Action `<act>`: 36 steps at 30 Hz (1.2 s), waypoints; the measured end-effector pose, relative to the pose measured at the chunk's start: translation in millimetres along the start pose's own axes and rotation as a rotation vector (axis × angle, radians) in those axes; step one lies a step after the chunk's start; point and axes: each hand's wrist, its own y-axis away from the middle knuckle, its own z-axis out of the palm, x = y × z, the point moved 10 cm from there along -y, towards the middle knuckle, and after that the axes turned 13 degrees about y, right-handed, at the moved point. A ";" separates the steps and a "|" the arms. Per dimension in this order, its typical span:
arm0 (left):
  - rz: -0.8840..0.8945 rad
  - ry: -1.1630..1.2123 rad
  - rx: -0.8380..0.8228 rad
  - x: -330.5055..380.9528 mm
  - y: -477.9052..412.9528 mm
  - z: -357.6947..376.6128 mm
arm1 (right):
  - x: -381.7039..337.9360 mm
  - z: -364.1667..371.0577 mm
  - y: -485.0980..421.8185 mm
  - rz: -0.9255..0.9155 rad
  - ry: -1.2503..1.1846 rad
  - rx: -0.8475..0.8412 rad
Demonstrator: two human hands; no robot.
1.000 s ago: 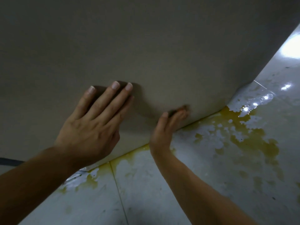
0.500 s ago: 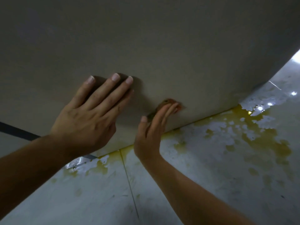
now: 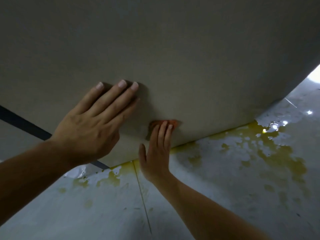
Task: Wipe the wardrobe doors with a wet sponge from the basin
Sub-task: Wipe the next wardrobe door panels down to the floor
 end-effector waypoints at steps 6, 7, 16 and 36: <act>-0.206 0.053 0.052 -13.1 19.5 -10.8 | -22.2 -38.9 -25.8 -0.343 0.252 -0.023; -0.221 0.060 0.048 -13.4 20.6 -10.9 | -32.3 -59.7 -47.4 -0.406 0.264 0.037; -0.261 0.120 0.063 -10.6 21.5 -17.2 | -47.7 -114.5 -104.0 -0.554 0.407 0.217; -0.152 0.143 -0.010 32.6 -6.1 24.7 | 215.3 -120.4 -101.5 0.665 -0.335 0.347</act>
